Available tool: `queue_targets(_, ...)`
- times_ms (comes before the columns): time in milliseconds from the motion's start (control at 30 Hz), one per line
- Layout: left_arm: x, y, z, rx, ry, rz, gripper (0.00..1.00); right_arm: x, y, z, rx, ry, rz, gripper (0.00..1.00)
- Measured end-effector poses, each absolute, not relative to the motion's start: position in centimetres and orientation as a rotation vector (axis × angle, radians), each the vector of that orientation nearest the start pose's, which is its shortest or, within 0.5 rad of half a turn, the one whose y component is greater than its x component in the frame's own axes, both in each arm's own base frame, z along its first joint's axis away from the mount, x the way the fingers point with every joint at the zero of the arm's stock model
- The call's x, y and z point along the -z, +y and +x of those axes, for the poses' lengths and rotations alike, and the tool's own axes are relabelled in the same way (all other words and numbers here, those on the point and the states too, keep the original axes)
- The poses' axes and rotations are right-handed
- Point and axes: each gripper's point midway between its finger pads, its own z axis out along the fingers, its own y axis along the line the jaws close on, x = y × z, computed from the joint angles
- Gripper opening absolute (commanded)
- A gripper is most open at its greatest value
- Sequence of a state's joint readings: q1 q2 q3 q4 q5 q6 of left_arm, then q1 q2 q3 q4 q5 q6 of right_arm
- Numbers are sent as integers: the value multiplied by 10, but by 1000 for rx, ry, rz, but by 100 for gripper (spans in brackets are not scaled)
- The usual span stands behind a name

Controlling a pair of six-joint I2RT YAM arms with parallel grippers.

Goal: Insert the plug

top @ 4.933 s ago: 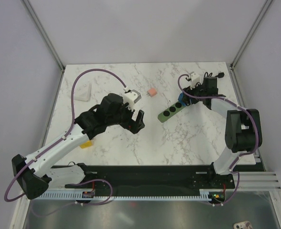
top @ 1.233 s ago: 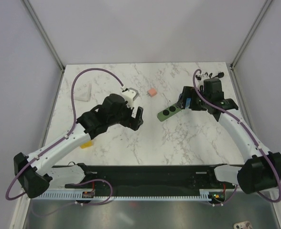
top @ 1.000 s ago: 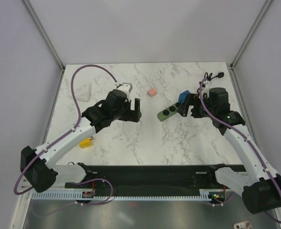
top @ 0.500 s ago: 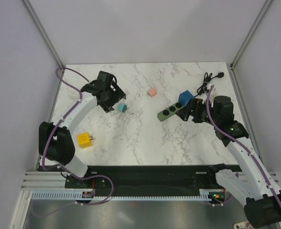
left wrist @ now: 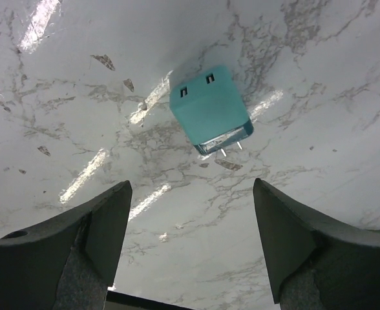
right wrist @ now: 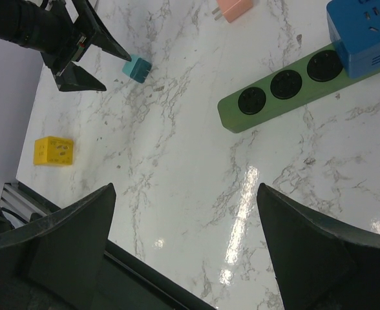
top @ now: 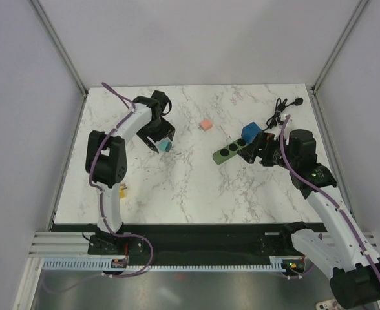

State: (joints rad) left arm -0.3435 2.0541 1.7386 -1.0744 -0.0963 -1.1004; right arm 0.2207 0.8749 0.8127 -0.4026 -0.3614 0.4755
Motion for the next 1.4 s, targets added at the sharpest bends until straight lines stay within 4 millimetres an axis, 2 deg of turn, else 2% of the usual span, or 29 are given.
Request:
queue_targets(367, -56, -155, 400, -32, 2709, -1155, 84, -230, 141, 263, -801, 2079, 25, 98)
queue_targets(833, -29, -155, 411, -89, 2692, -1212, 78, -230, 141, 263, -801, 2085, 21, 98)
queue_targets(933, -25, -155, 413, -98, 2691, -1211, 70, -229, 141, 262, -798, 2091, 19, 98)
queue_targets(967, -23, -155, 414, -96, 2688, -1209, 62, -228, 141, 262, -798, 2093, 19, 98)
queue_targets(1133, -21, -154, 417, -108, 2688, -1165, 43, -227, 141, 261, -796, 2101, 22, 98)
queue_targets(1233, -23, -154, 418, -138, 2690, -1060, 19, -225, 141, 261, -797, 2108, 35, 98)
queue_targets(1267, -24, -154, 418, -152, 2698, -998, 2, -225, 141, 261, -801, 2111, 43, 98)
queue_targets(1333, -30, -157, 418, -166, 2703, -874, 2, -224, 142, 262, -810, 2120, 62, 98)
queue_targets(1400, -44, -163, 417, -184, 2692, -687, 2, -220, 143, 263, -824, 2138, 82, 95)
